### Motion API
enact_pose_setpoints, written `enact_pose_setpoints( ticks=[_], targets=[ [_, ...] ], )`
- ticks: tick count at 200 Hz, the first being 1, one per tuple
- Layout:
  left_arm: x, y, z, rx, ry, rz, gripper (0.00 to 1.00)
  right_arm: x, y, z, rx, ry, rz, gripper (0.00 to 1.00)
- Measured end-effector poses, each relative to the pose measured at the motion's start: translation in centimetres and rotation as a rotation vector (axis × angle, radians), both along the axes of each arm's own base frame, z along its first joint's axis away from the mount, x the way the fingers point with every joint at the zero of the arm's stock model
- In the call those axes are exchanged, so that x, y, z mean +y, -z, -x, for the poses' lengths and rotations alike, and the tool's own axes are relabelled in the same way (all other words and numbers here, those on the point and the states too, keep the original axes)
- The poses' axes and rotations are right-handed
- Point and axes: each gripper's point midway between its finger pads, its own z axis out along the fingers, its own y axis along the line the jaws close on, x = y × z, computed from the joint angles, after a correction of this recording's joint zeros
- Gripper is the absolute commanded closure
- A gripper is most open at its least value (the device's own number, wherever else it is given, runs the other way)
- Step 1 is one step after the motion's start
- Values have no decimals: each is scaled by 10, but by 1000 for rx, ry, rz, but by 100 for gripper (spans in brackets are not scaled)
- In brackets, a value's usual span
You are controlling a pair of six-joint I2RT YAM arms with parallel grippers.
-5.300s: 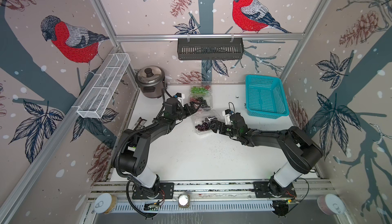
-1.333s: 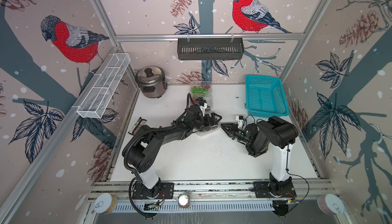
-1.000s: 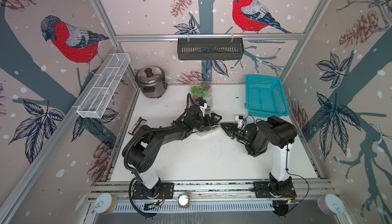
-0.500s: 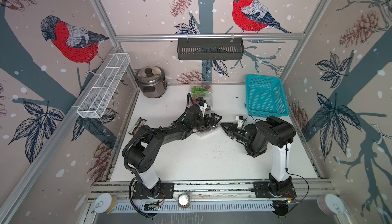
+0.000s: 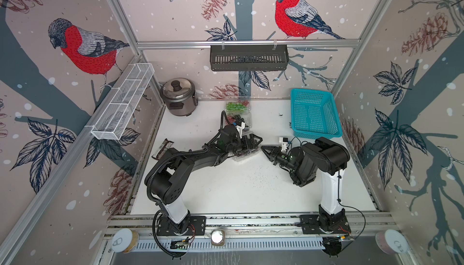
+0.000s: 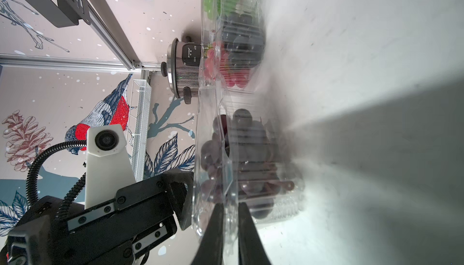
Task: Pack grapes into containers
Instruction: Close the packing box at the center of the board.
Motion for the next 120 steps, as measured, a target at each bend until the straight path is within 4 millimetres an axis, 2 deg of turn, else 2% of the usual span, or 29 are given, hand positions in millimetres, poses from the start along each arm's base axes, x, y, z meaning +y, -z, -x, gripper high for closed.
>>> enact_pose_setpoints(
  ticks=[120],
  targets=[
    [4, 3, -2, 6, -9, -4, 3, -1, -5, 0, -13, 11, 11, 90]
  ],
)
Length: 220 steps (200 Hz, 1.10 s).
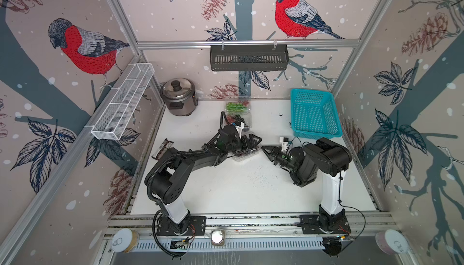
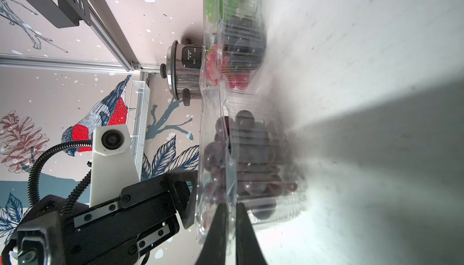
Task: Pack grapes into containers
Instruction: Close the packing box at the center of the board, then move the packing box to the center of the board.
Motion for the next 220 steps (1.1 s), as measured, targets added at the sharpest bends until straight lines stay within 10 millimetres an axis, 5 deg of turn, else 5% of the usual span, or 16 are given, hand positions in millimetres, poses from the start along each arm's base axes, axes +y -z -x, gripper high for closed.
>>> enact_pose_setpoints(
  ticks=[47, 74, 123, 177, 220],
  targets=[
    [3, -3, -2, -4, -4, 2, 3, 0, -8, 0, -21, -5, 37, 81],
    [9, -18, -4, -25, -15, -2, 3, -3, -19, -2, -57, 2, 69, 60],
    [42, -50, -4, -93, -78, -17, 3, -9, -30, -9, -102, 23, 190, 37],
    [103, -20, 6, -21, -225, -83, 3, -18, -39, -25, -142, 47, 380, 15],
    [110, 14, 11, 90, -252, -82, 3, -31, -24, -30, -119, 50, 552, 0]
  ],
)
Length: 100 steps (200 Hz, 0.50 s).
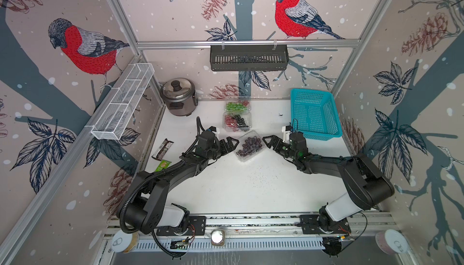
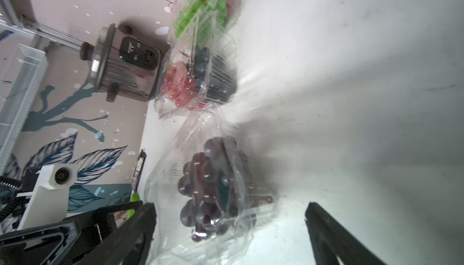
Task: Pack grapes into containers
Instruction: Move the packing box to the center of the board.
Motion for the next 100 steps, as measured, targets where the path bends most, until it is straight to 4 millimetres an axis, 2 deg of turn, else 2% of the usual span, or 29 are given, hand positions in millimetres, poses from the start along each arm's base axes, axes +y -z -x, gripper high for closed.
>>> enact_pose_setpoints(
  ticks=[53, 100],
  targets=[
    [-14, 13, -9, 53, 17, 73, 3, 0, -16, -20, -62, -41, 153, 1],
    [-37, 12, -29, 58, 49, 104, 3, 10, -7, -23, -18, -114, 202, 0]
  ],
)
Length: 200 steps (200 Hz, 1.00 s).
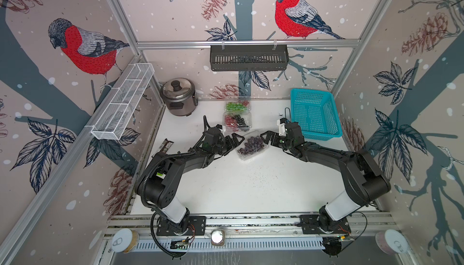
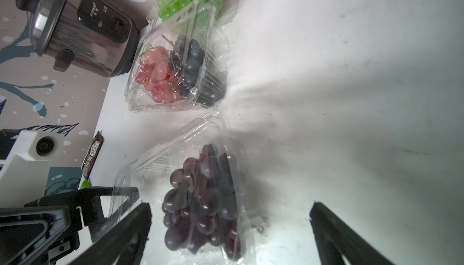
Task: Pack grapes into containers
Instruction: Move the packing box to the center of the board.
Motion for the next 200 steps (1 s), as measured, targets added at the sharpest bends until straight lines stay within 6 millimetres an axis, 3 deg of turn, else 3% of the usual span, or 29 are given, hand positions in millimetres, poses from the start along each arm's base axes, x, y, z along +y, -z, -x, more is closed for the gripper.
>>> enact_pose_setpoints(
  ticks=[35, 93, 119, 144, 200],
  targets=[
    [-22, -5, -15, -11, 34, 10, 3, -1, 3, 4, 16, -34, 22, 0],
    [-51, -10, -56, -47, 58, 23, 3, -29, 23, 17, 74, -8, 7, 0],
    [-63, -11, -65, -59, 86, 20, 3, -34, 27, 20, 85, -8, -20, 1],
    [-59, -5, -60, -48, 96, -7, 3, -31, 24, 21, 82, -19, -61, 0],
    [-15, 0, -23, -27, 56, -47, 5, -25, 18, 26, 84, -37, -143, 0]
  ],
)
